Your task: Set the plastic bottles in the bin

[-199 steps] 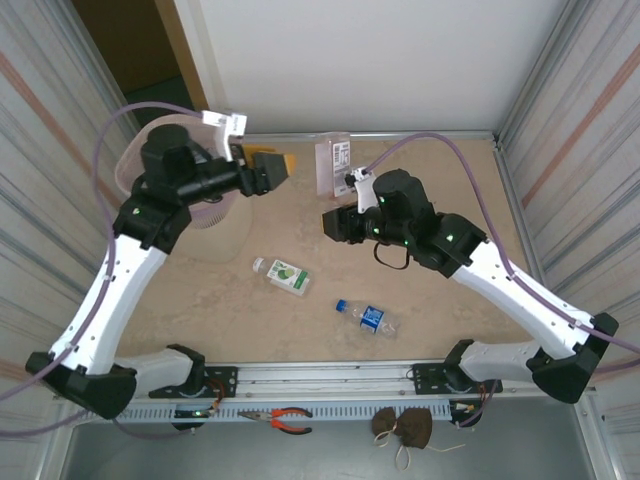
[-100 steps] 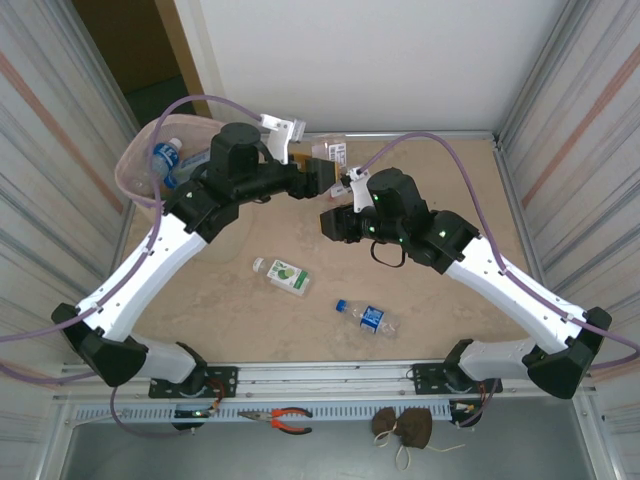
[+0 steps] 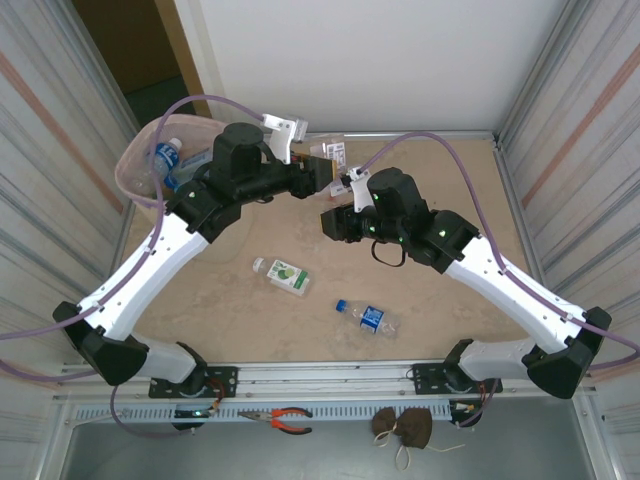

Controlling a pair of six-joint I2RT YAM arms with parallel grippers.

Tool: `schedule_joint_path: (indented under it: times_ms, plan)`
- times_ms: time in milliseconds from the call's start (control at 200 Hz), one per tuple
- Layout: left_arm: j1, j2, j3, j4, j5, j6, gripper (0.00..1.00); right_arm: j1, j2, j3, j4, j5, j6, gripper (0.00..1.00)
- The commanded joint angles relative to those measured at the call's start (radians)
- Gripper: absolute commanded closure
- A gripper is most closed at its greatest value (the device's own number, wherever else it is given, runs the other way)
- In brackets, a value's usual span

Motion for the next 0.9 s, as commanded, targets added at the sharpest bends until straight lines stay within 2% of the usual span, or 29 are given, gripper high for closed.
schedule_joint_path:
  times_ms: [0,85,210,366,506,661,792,897]
  plan:
    - [0.0,0.006,0.02,0.01,-0.032,0.005,0.56,-0.005,-0.006,0.024,0.005,0.003,-0.031,0.67]
    - [0.004,0.001,0.02,0.012,-0.038,0.004,0.59,-0.003,-0.004,0.029,-0.002,0.009,-0.032,0.64]
    - [0.03,-0.01,0.025,0.009,-0.029,0.002,0.6,-0.001,-0.018,0.037,-0.012,0.017,-0.029,0.43]
    - [0.104,-0.042,0.021,-0.003,-0.01,-0.001,0.6,-0.002,-0.045,0.038,-0.031,0.051,-0.026,0.28]
    - [0.199,-0.084,0.013,-0.014,0.022,-0.011,0.6,-0.003,-0.069,0.029,-0.048,0.072,-0.024,0.24]
    - [0.35,-0.139,-0.016,0.004,0.065,-0.05,0.6,-0.005,-0.082,0.021,-0.06,0.078,-0.021,0.24]
    - [0.497,-0.181,-0.078,0.064,0.091,-0.131,0.62,-0.006,-0.086,0.016,-0.065,0.083,-0.02,0.24]
    - [0.6,-0.22,-0.159,0.152,0.066,-0.232,0.61,-0.006,-0.082,0.021,-0.069,0.081,-0.018,0.24]
